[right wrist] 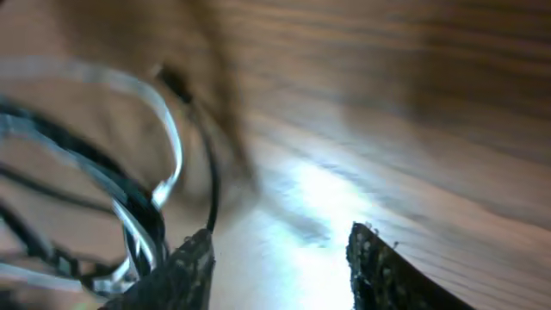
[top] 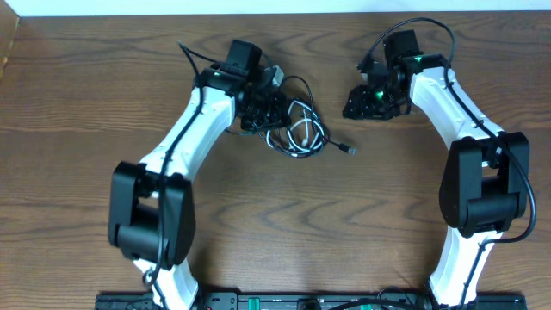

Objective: Untangle cables

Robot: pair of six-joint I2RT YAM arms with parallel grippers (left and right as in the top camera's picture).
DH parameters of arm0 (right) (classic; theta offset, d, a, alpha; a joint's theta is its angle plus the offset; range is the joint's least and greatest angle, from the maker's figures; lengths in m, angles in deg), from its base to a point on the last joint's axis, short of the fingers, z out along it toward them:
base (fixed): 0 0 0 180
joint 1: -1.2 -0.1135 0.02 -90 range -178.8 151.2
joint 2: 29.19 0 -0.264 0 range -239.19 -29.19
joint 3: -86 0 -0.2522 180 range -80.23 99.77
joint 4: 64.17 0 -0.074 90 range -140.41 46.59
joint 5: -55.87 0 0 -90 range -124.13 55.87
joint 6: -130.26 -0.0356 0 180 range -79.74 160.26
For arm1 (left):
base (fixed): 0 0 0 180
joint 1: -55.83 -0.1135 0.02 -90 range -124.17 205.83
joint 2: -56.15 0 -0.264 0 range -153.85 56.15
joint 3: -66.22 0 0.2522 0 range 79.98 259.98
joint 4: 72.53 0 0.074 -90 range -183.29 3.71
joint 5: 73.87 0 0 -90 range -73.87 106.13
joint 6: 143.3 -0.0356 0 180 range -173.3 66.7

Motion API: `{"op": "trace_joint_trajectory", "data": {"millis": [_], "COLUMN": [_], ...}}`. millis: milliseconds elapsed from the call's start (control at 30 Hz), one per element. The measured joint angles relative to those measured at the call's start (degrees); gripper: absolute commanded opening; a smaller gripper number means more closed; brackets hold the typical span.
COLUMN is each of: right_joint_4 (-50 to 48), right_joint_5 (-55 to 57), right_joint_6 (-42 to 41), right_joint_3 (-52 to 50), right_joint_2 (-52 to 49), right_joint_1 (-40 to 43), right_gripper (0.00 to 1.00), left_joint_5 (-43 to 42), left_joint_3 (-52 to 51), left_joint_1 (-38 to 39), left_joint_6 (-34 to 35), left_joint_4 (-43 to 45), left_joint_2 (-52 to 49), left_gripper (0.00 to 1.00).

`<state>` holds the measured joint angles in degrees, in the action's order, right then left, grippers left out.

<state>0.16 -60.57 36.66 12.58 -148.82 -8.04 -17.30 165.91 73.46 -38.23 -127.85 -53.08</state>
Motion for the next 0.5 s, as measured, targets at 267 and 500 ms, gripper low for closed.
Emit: {"op": "trace_joint_trajectory", "data": {"millis": [267,500], "right_joint_4": [4.0,4.0], "right_joint_5": [-8.3,-10.2], "right_joint_6": [7.9,9.7], "right_joint_3": [1.2,3.3], "right_joint_2": [2.8,9.7], "right_joint_1": [-0.7,-4.2], "right_gripper": [0.53,0.49], "left_joint_5": [2.4,3.0], "left_joint_3": [0.0,0.0], "left_joint_1": [0.0,0.0], "left_joint_6": [0.1,0.1], "left_joint_4": [0.3,1.1], "left_joint_2": [5.1,5.0], "left_gripper": [0.07,0.07]}}
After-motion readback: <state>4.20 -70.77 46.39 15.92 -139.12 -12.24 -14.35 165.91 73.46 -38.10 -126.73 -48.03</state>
